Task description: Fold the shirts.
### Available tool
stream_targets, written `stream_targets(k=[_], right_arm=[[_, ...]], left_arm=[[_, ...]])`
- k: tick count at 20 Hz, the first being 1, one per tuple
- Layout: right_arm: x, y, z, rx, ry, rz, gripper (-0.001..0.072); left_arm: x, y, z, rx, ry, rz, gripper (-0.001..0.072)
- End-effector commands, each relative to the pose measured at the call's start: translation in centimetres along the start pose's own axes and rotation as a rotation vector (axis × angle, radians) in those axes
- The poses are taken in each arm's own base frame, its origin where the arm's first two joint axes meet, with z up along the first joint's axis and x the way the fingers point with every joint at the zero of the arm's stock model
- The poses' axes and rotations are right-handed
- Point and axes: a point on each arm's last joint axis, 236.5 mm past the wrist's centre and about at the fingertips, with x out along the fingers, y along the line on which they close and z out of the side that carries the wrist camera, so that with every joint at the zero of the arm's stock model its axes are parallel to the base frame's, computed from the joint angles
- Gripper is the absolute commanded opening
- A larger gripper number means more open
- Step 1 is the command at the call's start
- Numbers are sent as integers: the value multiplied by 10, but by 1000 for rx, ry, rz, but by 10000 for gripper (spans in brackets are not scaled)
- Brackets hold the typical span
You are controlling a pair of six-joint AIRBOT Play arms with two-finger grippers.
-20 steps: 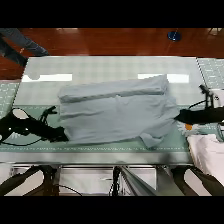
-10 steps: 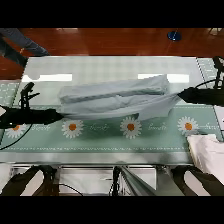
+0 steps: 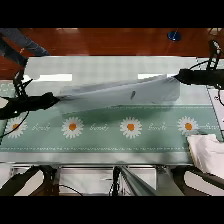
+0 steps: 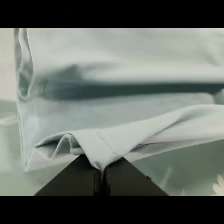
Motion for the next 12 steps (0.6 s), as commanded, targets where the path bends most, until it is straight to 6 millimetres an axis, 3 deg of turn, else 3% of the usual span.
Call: stream_targets(k=[1, 6, 12], right_arm=[[25, -4, 13, 39, -1, 24, 23], [59, 4, 17, 18, -42, 13, 22], [92, -19, 12, 42, -55, -37, 23]], left_arm=[[20, 9, 24, 10, 11, 9, 25], [51, 19, 32, -21, 100, -2, 25], [66, 30, 41, -16, 99, 13, 30]])
